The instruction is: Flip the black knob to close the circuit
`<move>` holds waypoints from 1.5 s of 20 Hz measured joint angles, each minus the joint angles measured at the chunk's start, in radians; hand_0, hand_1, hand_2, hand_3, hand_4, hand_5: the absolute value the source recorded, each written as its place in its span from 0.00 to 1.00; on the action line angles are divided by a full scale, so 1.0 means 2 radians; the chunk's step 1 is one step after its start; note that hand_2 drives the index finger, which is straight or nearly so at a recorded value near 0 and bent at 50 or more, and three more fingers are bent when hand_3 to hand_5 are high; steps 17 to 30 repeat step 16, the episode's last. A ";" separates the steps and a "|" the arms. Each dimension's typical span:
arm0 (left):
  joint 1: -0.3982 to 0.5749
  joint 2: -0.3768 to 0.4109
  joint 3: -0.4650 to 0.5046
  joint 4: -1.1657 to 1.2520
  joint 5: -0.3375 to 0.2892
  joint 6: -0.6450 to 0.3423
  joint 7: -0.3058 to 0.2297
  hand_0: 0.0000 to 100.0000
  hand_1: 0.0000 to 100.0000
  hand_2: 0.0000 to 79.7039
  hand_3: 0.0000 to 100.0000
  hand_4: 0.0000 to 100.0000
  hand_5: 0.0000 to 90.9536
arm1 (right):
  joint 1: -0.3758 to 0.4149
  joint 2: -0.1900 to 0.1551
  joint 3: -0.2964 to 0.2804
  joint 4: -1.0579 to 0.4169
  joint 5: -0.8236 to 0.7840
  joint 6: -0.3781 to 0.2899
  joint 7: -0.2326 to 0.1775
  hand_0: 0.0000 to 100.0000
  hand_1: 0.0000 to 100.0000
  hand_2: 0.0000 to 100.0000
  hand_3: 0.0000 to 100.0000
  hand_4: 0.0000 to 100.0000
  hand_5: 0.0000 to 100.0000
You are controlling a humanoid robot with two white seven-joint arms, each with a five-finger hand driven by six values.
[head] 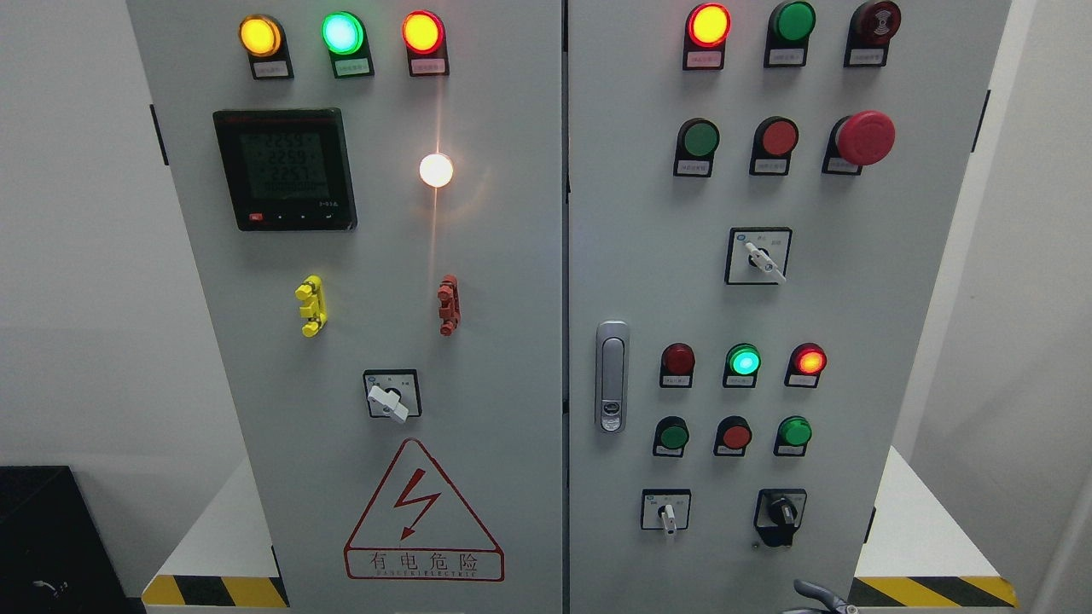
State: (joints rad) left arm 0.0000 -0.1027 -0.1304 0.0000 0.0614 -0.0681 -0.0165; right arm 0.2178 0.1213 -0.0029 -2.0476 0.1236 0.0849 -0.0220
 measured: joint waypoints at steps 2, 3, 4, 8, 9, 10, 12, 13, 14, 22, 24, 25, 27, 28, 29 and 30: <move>0.000 0.000 0.000 0.000 0.000 0.000 0.000 0.12 0.56 0.00 0.00 0.00 0.00 | 0.004 0.000 0.000 0.004 -0.019 -0.015 0.012 0.00 0.00 0.00 0.02 0.01 0.00; 0.000 0.000 0.000 0.000 0.000 0.000 0.000 0.12 0.56 0.00 0.00 0.00 0.00 | 0.005 0.000 0.000 0.005 -0.026 -0.021 0.014 0.00 0.00 0.00 0.01 0.00 0.00; 0.000 0.000 0.000 0.000 0.000 0.000 0.000 0.12 0.56 0.00 0.00 0.00 0.00 | 0.006 0.000 0.000 0.008 -0.032 -0.027 0.017 0.00 0.00 0.00 0.00 0.00 0.00; 0.000 0.000 0.000 0.000 0.000 0.002 0.000 0.12 0.56 0.00 0.00 0.00 0.00 | 0.009 0.000 0.001 0.018 -0.047 -0.047 0.022 0.00 0.00 0.00 0.00 0.00 0.00; 0.000 0.000 0.000 0.000 0.000 0.002 0.000 0.12 0.56 0.00 0.00 0.00 0.00 | 0.010 0.000 0.001 0.020 -0.050 -0.049 0.023 0.00 0.00 0.00 0.00 0.00 0.00; 0.000 0.000 0.000 0.000 0.000 0.003 0.000 0.12 0.56 0.00 0.00 0.00 0.00 | 0.010 0.000 0.001 0.022 -0.052 -0.051 0.023 0.00 0.00 0.00 0.00 0.00 0.00; 0.000 0.000 0.000 0.000 0.000 0.003 0.000 0.12 0.56 0.00 0.00 0.00 0.00 | 0.011 0.000 0.001 0.025 -0.055 -0.053 0.024 0.00 0.00 0.00 0.00 0.00 0.00; 0.000 0.000 0.000 0.000 0.000 0.003 0.000 0.12 0.56 0.00 0.00 0.00 0.00 | 0.011 0.000 0.001 0.027 -0.056 -0.053 0.024 0.00 0.00 0.00 0.00 0.00 0.00; 0.000 0.000 0.000 0.000 0.000 0.002 0.000 0.12 0.56 0.00 0.00 0.00 0.00 | 0.011 0.000 0.001 0.028 -0.057 -0.054 0.024 0.00 0.00 0.00 0.00 0.00 0.00; 0.000 0.000 0.000 0.000 0.000 0.001 0.000 0.12 0.56 0.00 0.00 0.00 0.00 | 0.012 -0.001 0.001 0.030 -0.063 -0.054 0.024 0.00 0.00 0.00 0.00 0.00 0.00; 0.000 0.000 0.000 0.000 0.000 0.001 0.000 0.12 0.56 0.00 0.00 0.00 0.00 | 0.012 -0.001 0.001 0.030 -0.063 -0.054 0.024 0.00 0.00 0.00 0.00 0.00 0.00; 0.000 0.000 0.000 0.000 0.000 0.001 0.000 0.12 0.56 0.00 0.00 0.00 0.00 | 0.012 -0.001 0.001 0.030 -0.063 -0.054 0.024 0.00 0.00 0.00 0.00 0.00 0.00; 0.000 0.000 0.000 0.000 0.000 0.001 0.000 0.12 0.56 0.00 0.00 0.00 0.00 | 0.012 -0.001 0.001 0.030 -0.063 -0.054 0.024 0.00 0.00 0.00 0.00 0.00 0.00; 0.000 0.000 0.000 0.000 0.000 0.001 0.000 0.12 0.56 0.00 0.00 0.00 0.00 | 0.012 -0.001 0.001 0.030 -0.063 -0.054 0.024 0.00 0.00 0.00 0.00 0.00 0.00; 0.000 0.000 0.000 0.000 0.000 0.001 0.000 0.12 0.56 0.00 0.00 0.00 0.00 | 0.012 -0.001 0.001 0.030 -0.063 -0.054 0.024 0.00 0.00 0.00 0.00 0.00 0.00; 0.000 0.000 0.000 0.000 0.000 0.001 0.000 0.12 0.56 0.00 0.00 0.00 0.00 | 0.012 -0.001 0.001 0.030 -0.063 -0.054 0.024 0.00 0.00 0.00 0.00 0.00 0.00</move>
